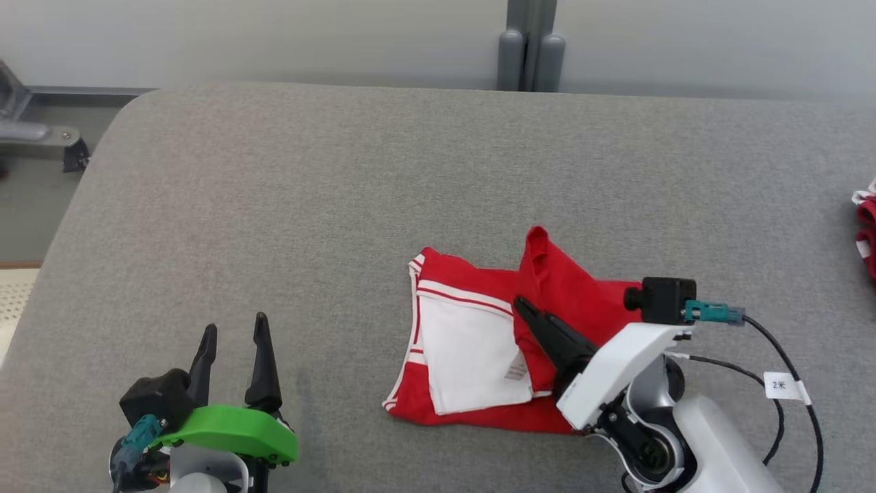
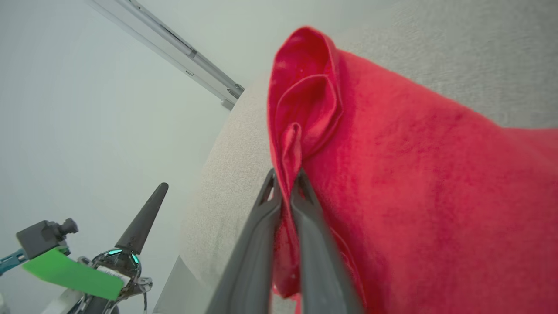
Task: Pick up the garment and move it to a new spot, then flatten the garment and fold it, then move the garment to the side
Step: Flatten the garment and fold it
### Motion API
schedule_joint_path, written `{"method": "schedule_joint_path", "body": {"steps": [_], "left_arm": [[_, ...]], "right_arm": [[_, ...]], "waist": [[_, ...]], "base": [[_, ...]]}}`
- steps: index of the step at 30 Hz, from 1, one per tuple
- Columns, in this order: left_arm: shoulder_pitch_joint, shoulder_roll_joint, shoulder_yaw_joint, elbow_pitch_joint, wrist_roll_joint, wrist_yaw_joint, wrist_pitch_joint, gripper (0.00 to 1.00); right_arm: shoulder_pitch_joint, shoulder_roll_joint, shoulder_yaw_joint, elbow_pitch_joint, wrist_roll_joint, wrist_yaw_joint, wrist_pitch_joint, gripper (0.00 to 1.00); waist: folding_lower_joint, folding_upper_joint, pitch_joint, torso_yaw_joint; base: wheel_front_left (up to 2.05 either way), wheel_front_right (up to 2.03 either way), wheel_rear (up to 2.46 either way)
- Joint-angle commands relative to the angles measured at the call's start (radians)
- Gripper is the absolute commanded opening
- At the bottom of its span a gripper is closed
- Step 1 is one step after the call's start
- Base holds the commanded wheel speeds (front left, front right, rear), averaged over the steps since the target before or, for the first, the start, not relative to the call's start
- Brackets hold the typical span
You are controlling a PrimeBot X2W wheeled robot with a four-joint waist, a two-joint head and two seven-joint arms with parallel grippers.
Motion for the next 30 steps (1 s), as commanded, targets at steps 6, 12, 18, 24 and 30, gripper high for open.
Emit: {"method": "schedule_joint_path", "body": {"steps": [6, 12, 18, 24, 30], "left_arm": [[-0.018, -0.007, -0.004, 0.010, -0.002, -0.007, -0.001, 1.00], [-0.024, -0.019, -0.009, 0.018, 0.000, -0.008, -0.004, 1.00], [-0.029, -0.028, -0.005, 0.027, 0.002, -0.013, -0.007, 1.00], [-0.031, -0.033, 0.001, 0.036, 0.004, -0.017, -0.008, 1.00], [-0.035, -0.037, 0.000, 0.038, 0.012, -0.023, -0.008, 1.00]], "right_arm": [[-0.101, -0.001, 0.090, 0.134, 0.065, 0.000, -0.062, 0.00], [-0.186, 0.000, 0.154, 0.279, 0.113, 0.000, -0.092, 0.00], [-0.263, 0.000, 0.235, 0.427, 0.158, 0.000, -0.121, 0.54], [-0.306, 0.000, 0.299, 0.471, 0.198, 0.000, -0.167, 1.00], [-0.332, -0.001, 0.304, 0.434, 0.203, 0.000, -0.239, 1.00]], "waist": [[0.0000, 0.0000, -0.001, 0.081], [0.0000, 0.0000, 0.001, 0.102], [0.0000, 0.0000, 0.008, 0.106], [0.0000, 0.0000, 0.009, 0.091], [0.0000, 0.0000, 0.007, 0.064]], "base": [[0.00, 0.00, 0.00], [0.00, 0.00, 0.00], [0.00, 0.00, 0.00], [0.00, 0.00, 0.00], [0.00, 0.00, 0.00]]}}
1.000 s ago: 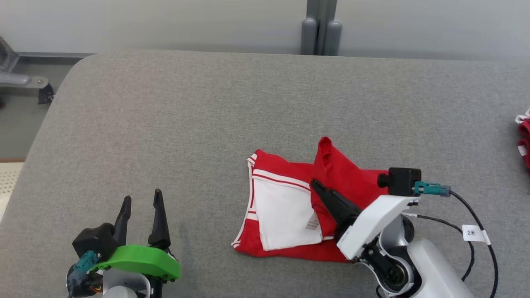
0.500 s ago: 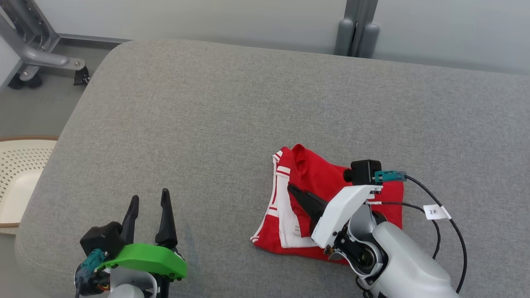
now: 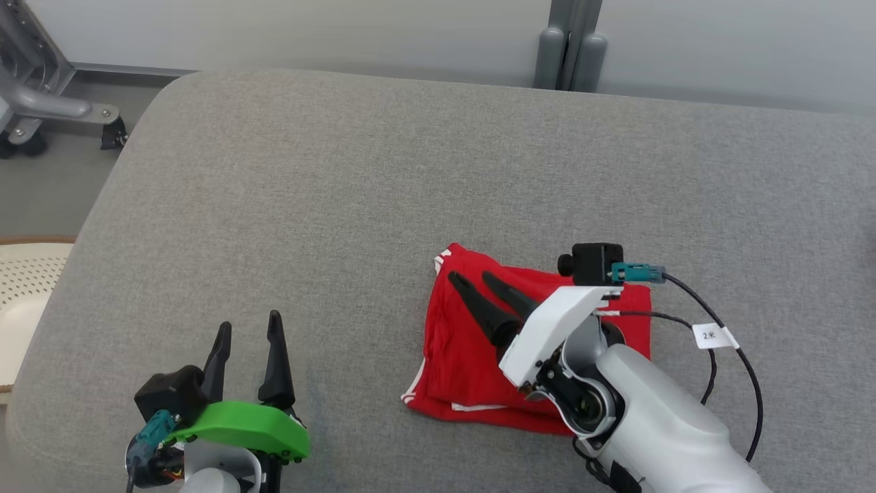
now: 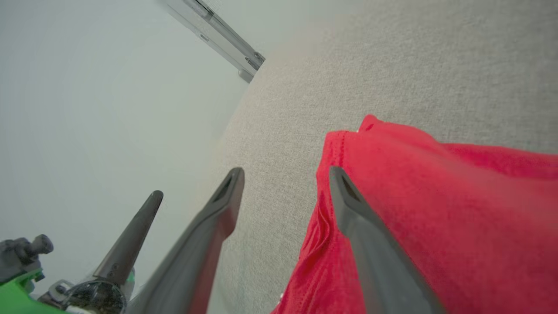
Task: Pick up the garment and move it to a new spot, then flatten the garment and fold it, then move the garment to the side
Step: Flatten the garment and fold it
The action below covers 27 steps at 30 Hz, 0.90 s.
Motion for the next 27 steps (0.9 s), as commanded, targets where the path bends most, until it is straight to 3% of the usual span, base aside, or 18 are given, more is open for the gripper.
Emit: {"method": "schedule_joint_path", "body": {"steps": [1, 9, 18, 22, 27], "left_arm": [[-0.017, -0.002, -0.001, 0.002, 0.008, -0.006, -0.004, 1.00], [-0.034, -0.015, -0.018, 0.000, 0.031, -0.011, -0.004, 1.00], [-0.080, -0.039, -0.034, -0.008, 0.103, -0.023, -0.004, 1.00], [-0.067, -0.059, -0.009, -0.011, 0.129, -0.028, -0.004, 1.00], [-0.019, -0.075, 0.039, -0.009, 0.165, -0.044, -0.005, 1.00]], "right_arm": [[-0.014, -0.003, -0.014, -0.005, -0.018, 0.000, -0.022, 1.00], [-0.006, -0.031, -0.154, -0.005, -0.271, 0.000, -0.165, 1.00], [0.138, -0.060, -0.408, -0.094, -0.553, 0.000, -0.278, 1.00], [0.231, -0.035, -0.503, -0.160, -0.648, 0.000, -0.292, 1.00], [0.324, -0.015, -0.532, -0.224, -0.715, 0.000, -0.298, 1.00]], "waist": [[0.0000, 0.0000, -0.002, -0.013], [0.0000, 0.0000, -0.010, -0.056], [0.0000, 0.0000, -0.027, -0.107], [0.0000, 0.0000, -0.042, -0.138], [0.0000, 0.0000, -0.071, -0.179]], "base": [[0.00, 0.00, 0.00], [0.00, 0.00, 0.00], [0.00, 0.00, 0.00], [0.00, 0.00, 0.00], [0.00, 0.00, 0.00]]}}
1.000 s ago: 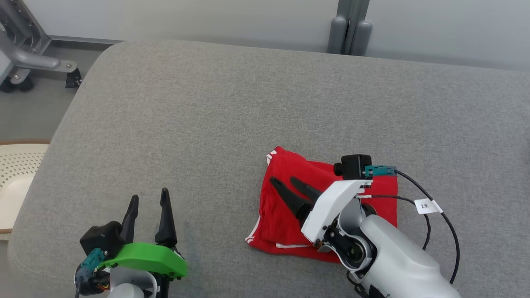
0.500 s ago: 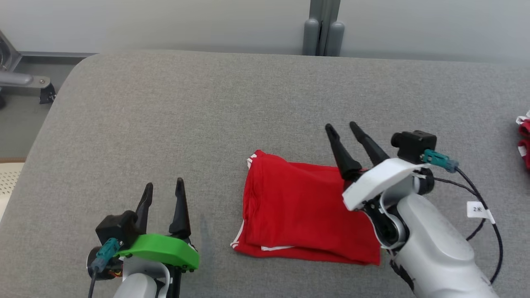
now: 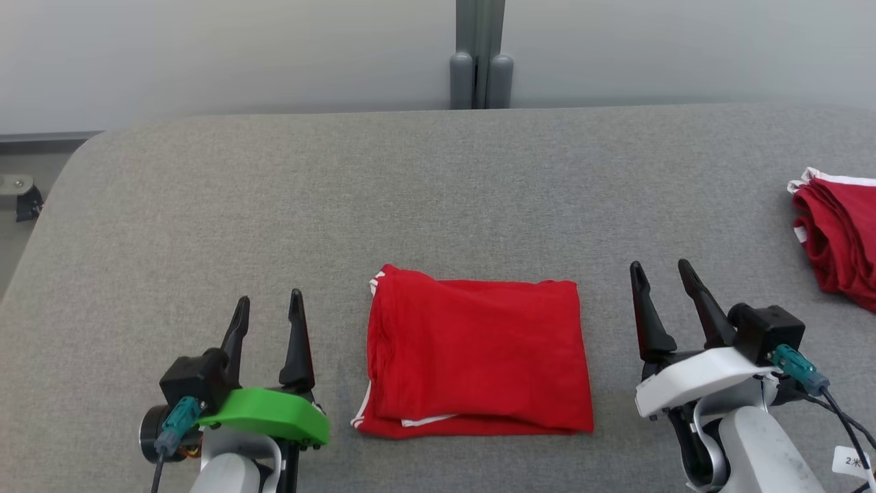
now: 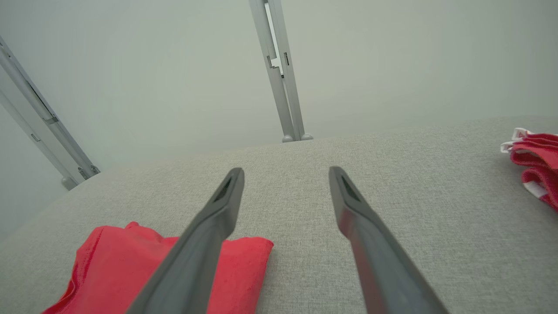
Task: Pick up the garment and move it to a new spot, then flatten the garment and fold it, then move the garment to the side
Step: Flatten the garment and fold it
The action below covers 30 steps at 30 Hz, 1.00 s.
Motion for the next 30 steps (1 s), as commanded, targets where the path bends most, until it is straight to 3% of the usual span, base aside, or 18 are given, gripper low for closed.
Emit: {"method": "schedule_joint_path", "body": {"steps": [1, 12, 30], "left_arm": [[0.025, -0.006, 0.015, -0.002, 0.010, -0.008, -0.003, 1.00], [0.129, -0.030, 0.096, -0.006, 0.066, -0.036, -0.003, 1.00], [0.135, -0.044, 0.118, 0.000, 0.120, -0.047, -0.003, 1.00]], "right_arm": [[0.024, 0.003, -0.004, -0.012, -0.028, 0.000, -0.005, 1.00], [0.117, 0.013, -0.053, -0.068, -0.068, 0.000, -0.008, 1.00], [0.128, 0.013, -0.053, -0.072, -0.085, 0.000, -0.013, 1.00]], "waist": [[0.0000, 0.0000, -0.026, -0.029], [0.0000, 0.0000, -0.065, -0.058], [0.0000, 0.0000, -0.066, -0.051]], "base": [[0.00, 0.00, 0.00], [0.00, 0.00, 0.00], [0.00, 0.00, 0.00]]}}
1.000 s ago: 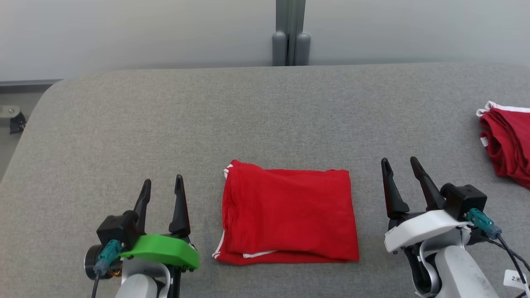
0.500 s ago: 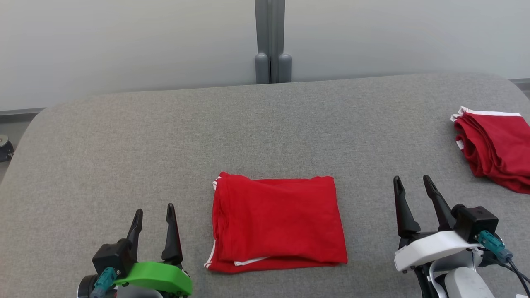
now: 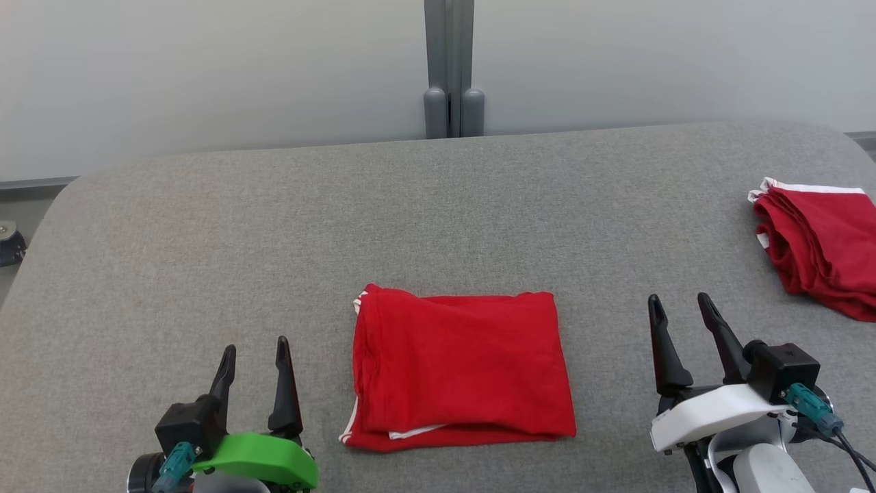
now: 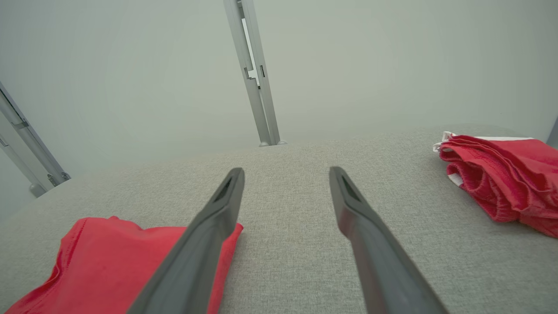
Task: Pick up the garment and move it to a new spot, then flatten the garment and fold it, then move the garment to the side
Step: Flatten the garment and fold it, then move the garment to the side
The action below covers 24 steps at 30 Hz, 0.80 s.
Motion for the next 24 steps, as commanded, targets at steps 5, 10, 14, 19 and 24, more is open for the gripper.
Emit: {"method": "schedule_joint_path", "body": {"steps": [5, 10, 14, 19, 24], "left_arm": [[0.009, -0.001, 0.005, 0.005, 0.015, -0.006, -0.003, 1.00], [0.010, -0.002, 0.002, 0.010, 0.016, -0.008, -0.003, 1.00], [-0.004, -0.003, -0.002, 0.006, 0.024, -0.009, -0.003, 1.00], [-0.026, -0.003, 0.006, 0.000, 0.029, -0.002, -0.003, 1.00], [-0.039, -0.003, 0.013, 0.002, 0.030, -0.003, -0.003, 1.00]], "right_arm": [[0.011, -0.001, 0.001, 0.007, -0.012, 0.000, -0.007, 1.00], [0.006, -0.001, 0.005, 0.026, -0.014, 0.000, 0.024, 1.00], [-0.017, -0.001, 0.022, 0.068, 0.004, 0.000, 0.090, 1.00], [-0.066, -0.002, 0.043, 0.143, 0.060, 0.000, 0.185, 1.00], [-0.112, -0.002, 0.063, 0.200, 0.090, 0.000, 0.264, 1.00]], "waist": [[0.0000, -0.0001, -0.001, 0.004], [0.0000, -0.0001, 0.002, 0.015], [0.0000, -0.0001, 0.028, 0.040], [0.0000, -0.0001, 0.077, 0.087], [0.0000, -0.0001, 0.110, 0.140]], "base": [[0.00, 0.00, 0.00], [0.00, 0.00, 0.00], [0.00, 0.00, 0.00], [0.00, 0.00, 0.00], [0.00, 0.00, 0.00]]}}
